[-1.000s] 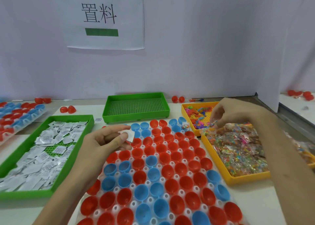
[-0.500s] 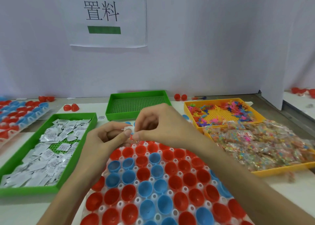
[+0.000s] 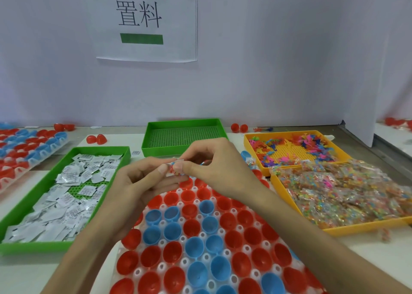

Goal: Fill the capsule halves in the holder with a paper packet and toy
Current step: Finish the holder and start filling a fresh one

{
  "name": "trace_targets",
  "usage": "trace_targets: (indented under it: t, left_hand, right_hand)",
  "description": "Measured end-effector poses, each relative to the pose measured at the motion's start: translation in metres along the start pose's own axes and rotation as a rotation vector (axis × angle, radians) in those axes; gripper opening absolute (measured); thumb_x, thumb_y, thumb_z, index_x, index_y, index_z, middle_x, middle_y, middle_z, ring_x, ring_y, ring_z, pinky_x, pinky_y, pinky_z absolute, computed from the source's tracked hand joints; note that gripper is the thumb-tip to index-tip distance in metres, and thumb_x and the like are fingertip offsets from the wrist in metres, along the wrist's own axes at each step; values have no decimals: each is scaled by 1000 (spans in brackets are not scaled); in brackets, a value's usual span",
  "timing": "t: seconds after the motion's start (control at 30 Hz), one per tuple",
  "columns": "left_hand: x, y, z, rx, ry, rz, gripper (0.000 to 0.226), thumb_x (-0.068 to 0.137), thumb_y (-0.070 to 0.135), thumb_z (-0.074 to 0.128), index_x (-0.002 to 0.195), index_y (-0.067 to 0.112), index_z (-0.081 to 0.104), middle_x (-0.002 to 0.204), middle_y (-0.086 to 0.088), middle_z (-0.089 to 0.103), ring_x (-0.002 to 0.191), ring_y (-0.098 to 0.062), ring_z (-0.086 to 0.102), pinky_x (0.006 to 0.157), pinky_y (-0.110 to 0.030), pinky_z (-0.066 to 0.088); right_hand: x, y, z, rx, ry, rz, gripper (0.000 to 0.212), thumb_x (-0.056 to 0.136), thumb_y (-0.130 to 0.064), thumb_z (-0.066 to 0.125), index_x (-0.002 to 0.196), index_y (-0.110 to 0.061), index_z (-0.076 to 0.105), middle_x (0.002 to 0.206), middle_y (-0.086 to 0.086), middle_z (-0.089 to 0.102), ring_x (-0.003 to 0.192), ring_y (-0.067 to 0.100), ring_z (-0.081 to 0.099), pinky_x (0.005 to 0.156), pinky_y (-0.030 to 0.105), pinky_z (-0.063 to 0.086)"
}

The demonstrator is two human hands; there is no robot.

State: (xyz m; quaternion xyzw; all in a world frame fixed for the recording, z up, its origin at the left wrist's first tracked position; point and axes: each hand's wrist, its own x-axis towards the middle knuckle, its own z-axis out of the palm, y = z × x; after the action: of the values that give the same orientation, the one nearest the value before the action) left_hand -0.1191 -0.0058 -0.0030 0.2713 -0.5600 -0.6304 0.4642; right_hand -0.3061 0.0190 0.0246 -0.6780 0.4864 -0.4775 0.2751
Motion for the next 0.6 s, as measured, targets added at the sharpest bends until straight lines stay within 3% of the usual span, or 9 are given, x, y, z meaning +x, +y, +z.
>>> trace_targets:
  t: [0.1, 0.3, 0.37, 0.43, 0.6]
  left_hand:
    - [0, 2, 1, 9, -9, -5, 31, 81, 26, 65, 106, 14, 78, 106, -20, 75, 98, -32, 74, 78, -26, 59]
    - [0, -1, 3, 89, -49, 15, 44, 84, 36, 62, 126, 27, 69, 112, -16, 74, 97, -31, 74, 82, -27, 58]
    - [1, -1, 2, 85, 6, 51, 42, 83, 34, 64, 124, 24, 70, 106, -17, 75, 90, -29, 74, 81, -28, 59]
    - [2, -1, -1, 61, 70, 91, 34, 84, 27, 63, 114, 19, 75, 97, -18, 76, 80, -25, 73, 77, -27, 59]
    - [5, -2, -5, 16, 143, 130, 23, 86, 19, 58, 99, 12, 76, 81, -16, 72, 71, -21, 66, 73, -26, 58]
  right_hand:
    - [1, -3, -4, -8, -3, -7, 8, 83, -17, 81, 80, -12, 76, 77, 1, 75, 70, 5, 67, 63, 10, 44]
    - [9, -6, -39, -235, 67, -3, 12, 78, -22, 84, 76, -14, 75, 71, -4, 74, 66, 4, 69, 64, 13, 52]
    - [14, 3, -65, -522, 42, 65, 15, 76, -31, 85, 72, -21, 75, 68, -8, 72, 65, 2, 66, 60, 11, 47]
    - [16, 19, -85, -726, -18, 163, 16, 75, -32, 85, 69, -23, 74, 66, -9, 69, 64, 5, 63, 58, 18, 45]
    - [17, 52, -94, -818, -34, 265, 18, 76, -25, 85, 65, -26, 72, 59, -16, 63, 54, -5, 59, 51, 13, 36]
